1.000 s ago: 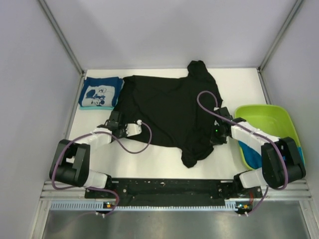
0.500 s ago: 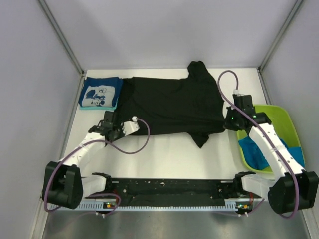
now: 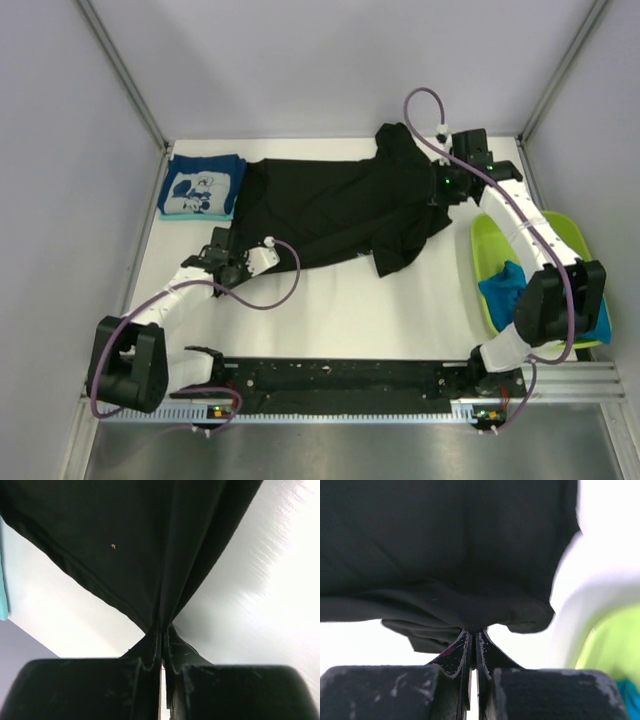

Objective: Fold and stack the t-shirts
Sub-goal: Grap the side of the flattened tshirt closest away from the robot with both arms

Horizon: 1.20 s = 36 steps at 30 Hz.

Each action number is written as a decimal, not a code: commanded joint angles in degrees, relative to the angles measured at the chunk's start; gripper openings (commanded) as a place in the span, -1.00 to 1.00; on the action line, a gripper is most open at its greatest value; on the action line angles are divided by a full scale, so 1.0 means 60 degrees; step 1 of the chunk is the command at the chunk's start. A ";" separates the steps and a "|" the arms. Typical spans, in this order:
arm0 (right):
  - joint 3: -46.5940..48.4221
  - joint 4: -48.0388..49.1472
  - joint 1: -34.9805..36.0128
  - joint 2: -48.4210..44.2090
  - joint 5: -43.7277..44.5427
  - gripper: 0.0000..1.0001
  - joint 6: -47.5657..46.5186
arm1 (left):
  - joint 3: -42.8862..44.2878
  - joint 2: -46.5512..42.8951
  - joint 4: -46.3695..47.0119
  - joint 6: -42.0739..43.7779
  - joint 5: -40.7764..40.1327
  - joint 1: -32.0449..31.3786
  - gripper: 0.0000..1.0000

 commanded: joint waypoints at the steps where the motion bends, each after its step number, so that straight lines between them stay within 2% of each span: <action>1: 0.0749 0.1606 0.0297 0.0772 -0.2492 -0.85 -0.1237 | 0.0453 0.0380 0.0560 -0.0264 -0.0240 0.0053 -1.00; 3: 0.1069 0.2063 0.0297 0.1635 -0.2091 -0.78 -0.1092 | 0.0585 0.0556 0.0502 -0.0352 -0.0225 0.0053 -1.00; 6: 0.2268 0.1817 0.0079 0.3042 -0.0860 -0.36 -0.0698 | 0.0688 0.0645 0.0458 -0.0426 -0.0211 0.0053 -1.00; 8: 0.3250 0.0883 -0.0156 0.3848 -0.0754 -0.23 -0.0346 | 0.0629 0.0587 0.0472 -0.0440 -0.0167 0.0053 -1.00; 10: 0.3649 0.0163 -0.0128 0.3795 -0.0419 -0.11 -0.0374 | 0.0557 0.0499 0.0458 -0.0440 -0.0181 0.0053 -1.00; 12: 0.2922 0.0116 -0.0113 0.2949 0.0209 0.03 -0.0345 | 0.0439 0.0411 0.0531 -0.0440 -0.0196 0.0053 -1.00; 14: 0.1854 0.0131 -0.0098 0.1836 0.1145 0.06 -0.0097 | 0.0380 0.0367 0.0531 -0.0455 -0.0211 0.0053 -1.00; 16: 0.0331 0.0218 -0.0099 0.0649 0.1457 0.06 0.0210 | 0.0366 0.0352 0.0560 -0.0499 -0.0211 0.0053 -1.00; 20: -0.2234 0.1168 -0.0099 -0.0645 0.0420 0.03 0.1001 | 0.0380 0.0366 0.0590 -0.0558 -0.0211 0.0053 -1.00; 23: -0.2664 0.1551 -0.0099 -0.0091 0.0535 0.01 0.1149 | 0.0483 0.0381 0.0502 -0.0616 -0.0196 0.0053 -1.00; 28: -0.2240 0.2166 -0.0099 0.1388 0.0315 -0.03 0.1032 | 0.0469 0.0221 0.0355 -0.0719 -0.0152 0.0053 -1.00; 30: -0.2239 0.2459 -0.0099 0.1784 -0.0225 -0.04 0.0974 | 0.0381 0.0104 0.0384 -0.0689 -0.0152 0.0053 -1.00; 36: -0.2619 0.3118 -0.0040 0.2416 -0.0710 -0.08 0.0988 | 0.0263 0.0044 0.0516 -0.0601 -0.0357 0.0053 -1.00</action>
